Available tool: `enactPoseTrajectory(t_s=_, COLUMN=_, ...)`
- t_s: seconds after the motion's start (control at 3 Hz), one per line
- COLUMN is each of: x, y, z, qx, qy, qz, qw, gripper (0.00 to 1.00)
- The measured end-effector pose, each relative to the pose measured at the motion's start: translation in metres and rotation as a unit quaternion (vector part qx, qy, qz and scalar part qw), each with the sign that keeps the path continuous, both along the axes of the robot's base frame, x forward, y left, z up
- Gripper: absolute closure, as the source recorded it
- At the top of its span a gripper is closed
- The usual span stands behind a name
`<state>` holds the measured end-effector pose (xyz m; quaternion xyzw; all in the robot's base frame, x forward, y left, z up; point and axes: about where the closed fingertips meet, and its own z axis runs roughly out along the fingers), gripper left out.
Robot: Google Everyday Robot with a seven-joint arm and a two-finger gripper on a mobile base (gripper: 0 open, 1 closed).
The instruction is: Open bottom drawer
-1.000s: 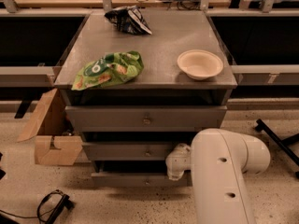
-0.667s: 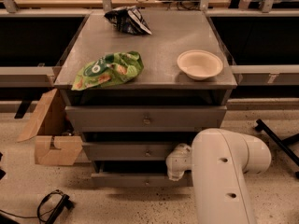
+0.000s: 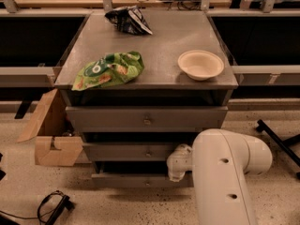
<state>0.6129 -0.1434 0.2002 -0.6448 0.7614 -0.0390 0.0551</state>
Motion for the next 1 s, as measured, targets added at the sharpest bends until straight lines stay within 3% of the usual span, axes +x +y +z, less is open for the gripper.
enactPoseTrajectory(t_s=0.33, x=0.0, y=0.0, z=0.0, qx=0.0, qy=0.0, qz=0.0, qw=1.0, gripper=0.12)
enactPoseTrajectory(t_s=0.67, x=-0.0001, y=0.0, z=-0.0001, qx=0.0, qy=0.0, qz=0.0, qw=1.0, gripper=0.0)
enactPoseTrajectory(t_s=1.0, x=-0.0001, y=0.0, z=-0.0001, qx=0.0, qy=0.0, qz=0.0, qw=1.0, gripper=0.0)
